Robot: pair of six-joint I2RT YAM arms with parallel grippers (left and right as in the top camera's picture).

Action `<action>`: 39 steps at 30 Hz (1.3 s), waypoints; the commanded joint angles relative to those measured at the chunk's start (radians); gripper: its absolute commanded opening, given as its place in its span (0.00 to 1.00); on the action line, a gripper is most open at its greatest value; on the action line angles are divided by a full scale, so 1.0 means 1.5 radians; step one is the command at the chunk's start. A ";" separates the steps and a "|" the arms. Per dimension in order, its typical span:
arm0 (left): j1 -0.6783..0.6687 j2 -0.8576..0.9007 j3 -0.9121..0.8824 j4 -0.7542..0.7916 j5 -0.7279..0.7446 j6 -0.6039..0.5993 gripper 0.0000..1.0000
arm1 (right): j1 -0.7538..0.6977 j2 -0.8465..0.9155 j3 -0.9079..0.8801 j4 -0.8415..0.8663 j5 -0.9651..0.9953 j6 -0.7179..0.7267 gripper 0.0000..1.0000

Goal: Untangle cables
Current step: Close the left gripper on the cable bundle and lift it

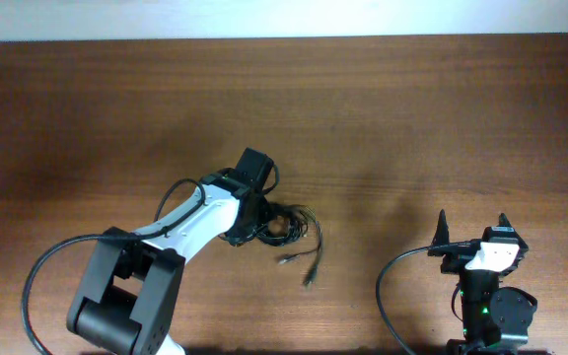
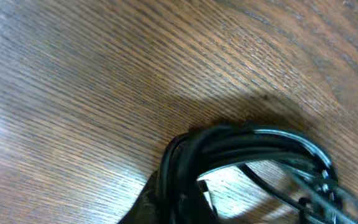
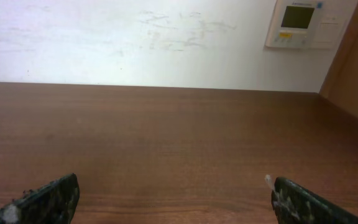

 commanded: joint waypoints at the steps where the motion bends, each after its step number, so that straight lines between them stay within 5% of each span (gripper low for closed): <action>1: -0.001 0.017 0.005 -0.004 0.002 0.001 0.00 | 0.004 -0.003 -0.003 -0.004 0.006 0.003 0.98; 5: 0.000 -0.020 0.091 -0.151 -0.028 0.117 0.00 | 0.004 -0.003 -0.003 -0.004 0.006 0.003 0.98; 9: 0.000 -0.141 0.159 -0.293 -0.017 0.121 0.00 | 0.004 -0.003 -0.003 -0.004 0.006 0.003 0.98; 15: -0.001 -0.318 0.159 -0.309 -0.015 0.108 0.00 | 0.004 -0.003 -0.003 -0.004 0.006 0.003 0.98; 25: -0.001 -0.320 0.159 -0.436 -0.073 0.101 0.00 | 0.004 -0.003 -0.003 -0.004 0.006 0.003 0.98; 39: -0.001 -0.320 0.159 -0.463 -0.087 0.100 0.00 | 0.004 -0.003 -0.003 -0.004 0.006 0.003 0.98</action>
